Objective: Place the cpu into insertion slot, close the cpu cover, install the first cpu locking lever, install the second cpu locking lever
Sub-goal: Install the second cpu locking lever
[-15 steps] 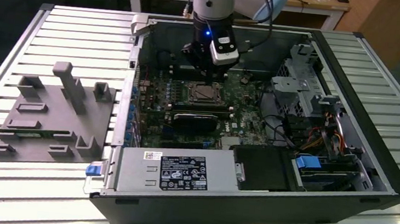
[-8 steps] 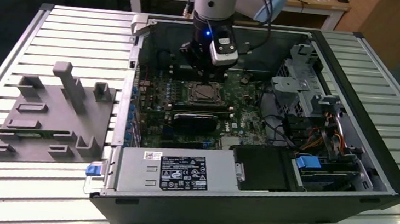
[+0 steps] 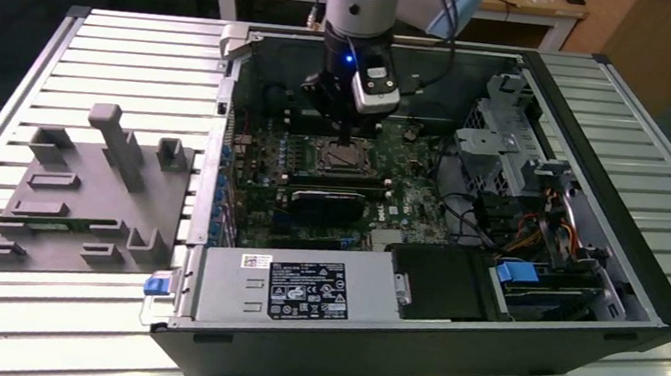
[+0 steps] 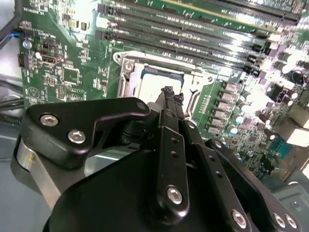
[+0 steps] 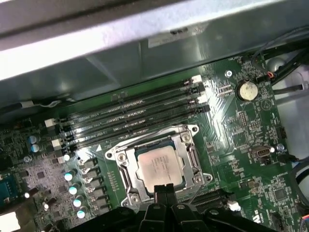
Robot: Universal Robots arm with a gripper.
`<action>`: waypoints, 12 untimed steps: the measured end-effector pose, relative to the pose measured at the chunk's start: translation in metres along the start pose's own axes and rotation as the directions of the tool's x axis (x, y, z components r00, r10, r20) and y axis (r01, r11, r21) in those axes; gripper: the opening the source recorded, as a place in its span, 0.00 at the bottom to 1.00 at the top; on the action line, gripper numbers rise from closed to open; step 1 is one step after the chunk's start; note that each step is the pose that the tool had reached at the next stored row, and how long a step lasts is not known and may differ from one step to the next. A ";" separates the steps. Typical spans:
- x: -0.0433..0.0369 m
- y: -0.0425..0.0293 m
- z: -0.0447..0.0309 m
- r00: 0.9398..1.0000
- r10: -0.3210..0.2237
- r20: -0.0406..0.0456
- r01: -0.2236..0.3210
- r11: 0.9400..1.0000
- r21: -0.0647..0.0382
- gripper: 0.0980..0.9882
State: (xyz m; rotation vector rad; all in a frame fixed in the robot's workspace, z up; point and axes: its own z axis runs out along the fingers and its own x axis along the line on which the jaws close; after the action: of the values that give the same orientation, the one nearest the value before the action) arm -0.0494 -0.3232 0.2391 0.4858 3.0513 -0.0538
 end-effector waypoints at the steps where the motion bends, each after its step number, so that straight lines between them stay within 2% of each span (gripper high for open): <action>1: -0.0004 -0.0014 0.0001 1.000 0.000 0.000 0.000 1.000 0.000 0.00; 12: -0.0067 -0.0207 0.0010 1.000 0.000 0.000 0.000 1.000 0.000 0.00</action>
State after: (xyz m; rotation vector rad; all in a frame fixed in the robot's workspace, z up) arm -0.0494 -0.3449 0.2391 0.4857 3.0512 -0.0537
